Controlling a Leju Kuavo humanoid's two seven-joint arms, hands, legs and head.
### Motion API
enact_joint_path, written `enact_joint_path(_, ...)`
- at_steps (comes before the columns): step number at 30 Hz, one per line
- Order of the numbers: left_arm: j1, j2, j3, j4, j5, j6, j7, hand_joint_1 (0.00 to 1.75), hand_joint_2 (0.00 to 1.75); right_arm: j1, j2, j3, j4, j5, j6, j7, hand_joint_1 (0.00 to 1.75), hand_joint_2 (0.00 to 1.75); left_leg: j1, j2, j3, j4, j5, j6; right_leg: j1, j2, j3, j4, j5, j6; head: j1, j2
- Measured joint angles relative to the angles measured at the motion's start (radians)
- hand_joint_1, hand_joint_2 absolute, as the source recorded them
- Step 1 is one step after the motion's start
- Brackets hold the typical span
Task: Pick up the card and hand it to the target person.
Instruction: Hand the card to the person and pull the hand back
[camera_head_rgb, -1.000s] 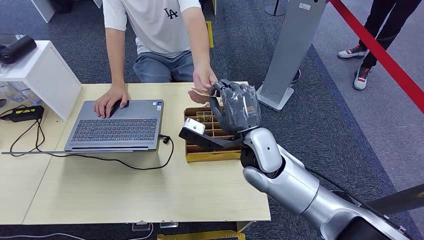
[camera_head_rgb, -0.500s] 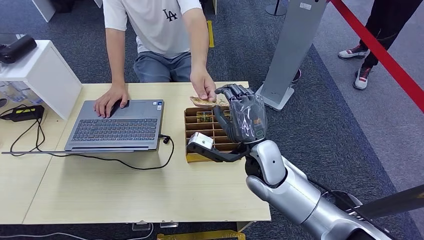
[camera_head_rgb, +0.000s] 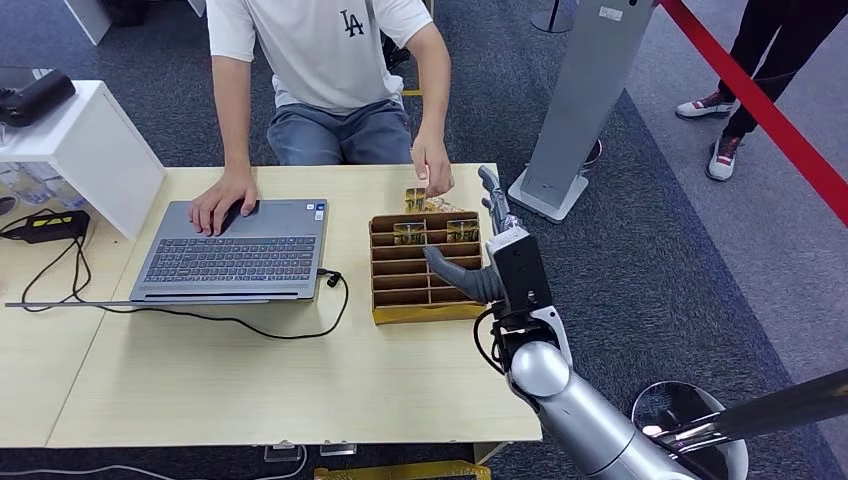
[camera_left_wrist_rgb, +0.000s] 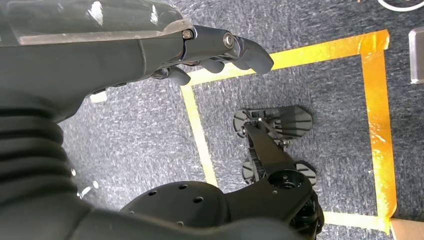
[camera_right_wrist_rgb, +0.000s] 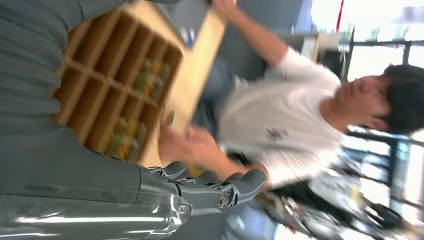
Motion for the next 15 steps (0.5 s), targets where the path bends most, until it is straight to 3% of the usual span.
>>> enact_joint_path(9,0.000,0.004,0.008,-0.002,0.010,0.017,0.007,0.00,0.00,0.069,-0.082,0.020,-0.074,-0.042,0.030,0.047,0.00,1.75,0.000,-0.001,0.000,0.000,0.000,0.000,0.000,0.000,0.000,0.000,0.000,0.000,0.000,0.000)
enact_joint_path(15,0.001,0.007,0.011,0.000,0.014,0.016,0.002,0.00,0.00,0.125,-0.103,0.001,-0.111,-0.017,0.033,0.088,0.00,1.75,0.000,0.000,0.000,0.001,-0.001,0.000,0.000,0.000,-0.001,0.001,0.000,0.000,0.000,0.000)
